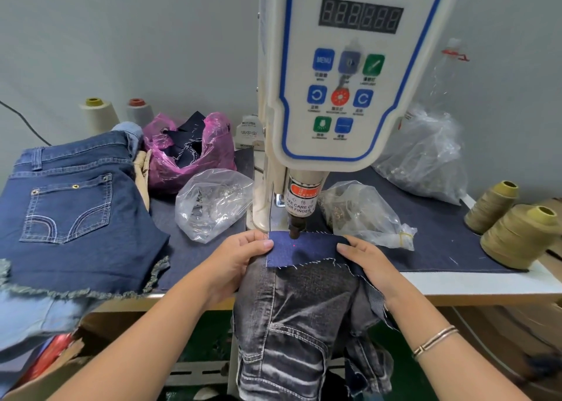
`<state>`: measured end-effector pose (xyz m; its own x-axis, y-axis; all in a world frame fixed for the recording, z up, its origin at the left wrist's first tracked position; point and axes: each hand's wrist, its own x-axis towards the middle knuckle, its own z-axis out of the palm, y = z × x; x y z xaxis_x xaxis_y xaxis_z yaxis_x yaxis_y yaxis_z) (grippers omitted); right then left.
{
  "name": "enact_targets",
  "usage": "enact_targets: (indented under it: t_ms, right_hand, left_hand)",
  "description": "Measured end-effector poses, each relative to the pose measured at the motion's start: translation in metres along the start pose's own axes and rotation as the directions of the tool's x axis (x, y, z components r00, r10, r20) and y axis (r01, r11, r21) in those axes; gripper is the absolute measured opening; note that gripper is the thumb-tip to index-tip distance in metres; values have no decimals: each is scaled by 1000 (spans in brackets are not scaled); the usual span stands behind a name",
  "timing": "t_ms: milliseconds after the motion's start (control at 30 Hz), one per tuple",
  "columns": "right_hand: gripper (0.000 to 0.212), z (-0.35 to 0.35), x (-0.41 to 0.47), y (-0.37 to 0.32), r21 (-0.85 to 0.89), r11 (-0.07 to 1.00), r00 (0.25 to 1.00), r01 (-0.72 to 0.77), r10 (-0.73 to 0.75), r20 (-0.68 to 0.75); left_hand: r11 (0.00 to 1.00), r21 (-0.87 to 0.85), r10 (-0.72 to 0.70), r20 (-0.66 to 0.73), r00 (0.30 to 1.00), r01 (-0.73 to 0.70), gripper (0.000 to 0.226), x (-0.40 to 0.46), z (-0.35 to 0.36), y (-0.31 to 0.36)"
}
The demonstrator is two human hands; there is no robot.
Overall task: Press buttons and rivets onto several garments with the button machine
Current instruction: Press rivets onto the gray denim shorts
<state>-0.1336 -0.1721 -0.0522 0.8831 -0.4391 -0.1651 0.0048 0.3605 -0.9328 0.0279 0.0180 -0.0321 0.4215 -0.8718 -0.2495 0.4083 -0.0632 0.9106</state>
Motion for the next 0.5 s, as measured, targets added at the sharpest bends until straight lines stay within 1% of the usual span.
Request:
enact_targets:
  t_ms: [133,200,367,500]
  right_hand:
    - [24,0,1,1,26,1000,1000,4,-3,-5]
    - [24,0,1,1,26,1000,1000,5,-4,-3]
    - [22,0,1,1,18,1000,1000,20,-20,-2]
    - [21,1,1,0,3,1000,1000,22,-22,-3]
  left_hand:
    - [999,32,-6,0,1000,6,11,0,-1,1]
    - [1000,24,-2,-3,1000,2,14,1,-1,1]
    - [1000,5,10,2,1000,-10,9,1,0,-1]
    - [1000,11,16,-1,1000,-16,10,2,-1,-1]
